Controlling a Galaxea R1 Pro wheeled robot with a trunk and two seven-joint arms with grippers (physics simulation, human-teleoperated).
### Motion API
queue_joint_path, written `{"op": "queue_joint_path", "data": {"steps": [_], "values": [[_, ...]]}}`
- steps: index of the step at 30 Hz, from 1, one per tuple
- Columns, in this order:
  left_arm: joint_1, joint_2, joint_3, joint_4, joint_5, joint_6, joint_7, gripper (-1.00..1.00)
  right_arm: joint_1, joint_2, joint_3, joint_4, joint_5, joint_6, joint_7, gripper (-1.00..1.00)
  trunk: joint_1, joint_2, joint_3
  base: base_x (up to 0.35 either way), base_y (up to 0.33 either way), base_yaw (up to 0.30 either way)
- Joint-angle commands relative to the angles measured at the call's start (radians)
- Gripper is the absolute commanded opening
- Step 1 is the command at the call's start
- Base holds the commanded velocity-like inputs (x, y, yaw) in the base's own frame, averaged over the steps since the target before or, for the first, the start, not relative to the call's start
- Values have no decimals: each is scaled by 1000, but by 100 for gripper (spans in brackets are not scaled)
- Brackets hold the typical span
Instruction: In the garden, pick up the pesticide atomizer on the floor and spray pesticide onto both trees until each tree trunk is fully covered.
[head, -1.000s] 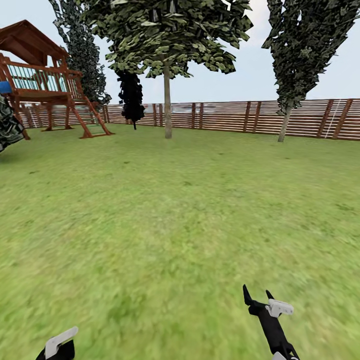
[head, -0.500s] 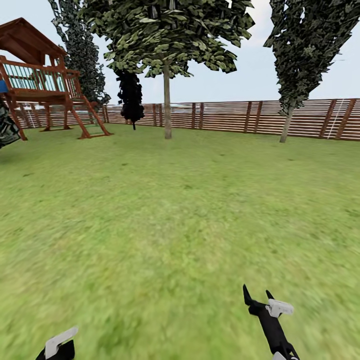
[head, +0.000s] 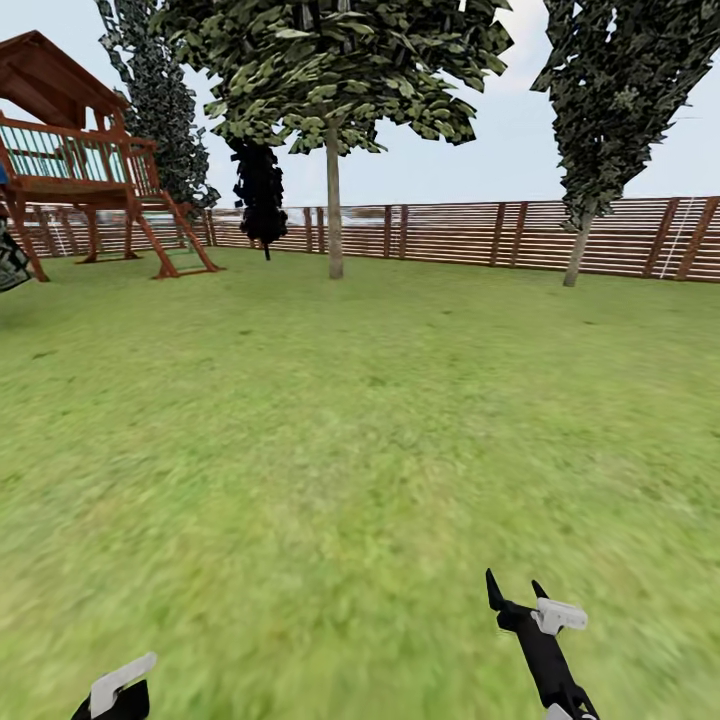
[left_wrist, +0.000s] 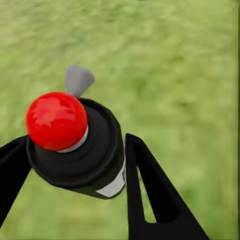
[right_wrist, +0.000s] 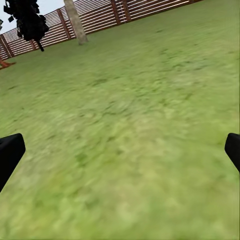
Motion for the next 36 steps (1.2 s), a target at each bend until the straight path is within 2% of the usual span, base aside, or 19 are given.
{"op": "queue_joint_path", "data": {"steps": [1, 36], "values": [[0, 0, 0, 0, 0, 0, 0, -100, 0, 0, 0, 0, 0, 0, 0, 100, 0, 0, 0, 331, 0, 0], [0, 0, 0, 0, 0, -1, 0, -100, 0, 0, 0, 0, 0, 0, 0, 100, 0, 0, 0, 331, 0, 0]]}}
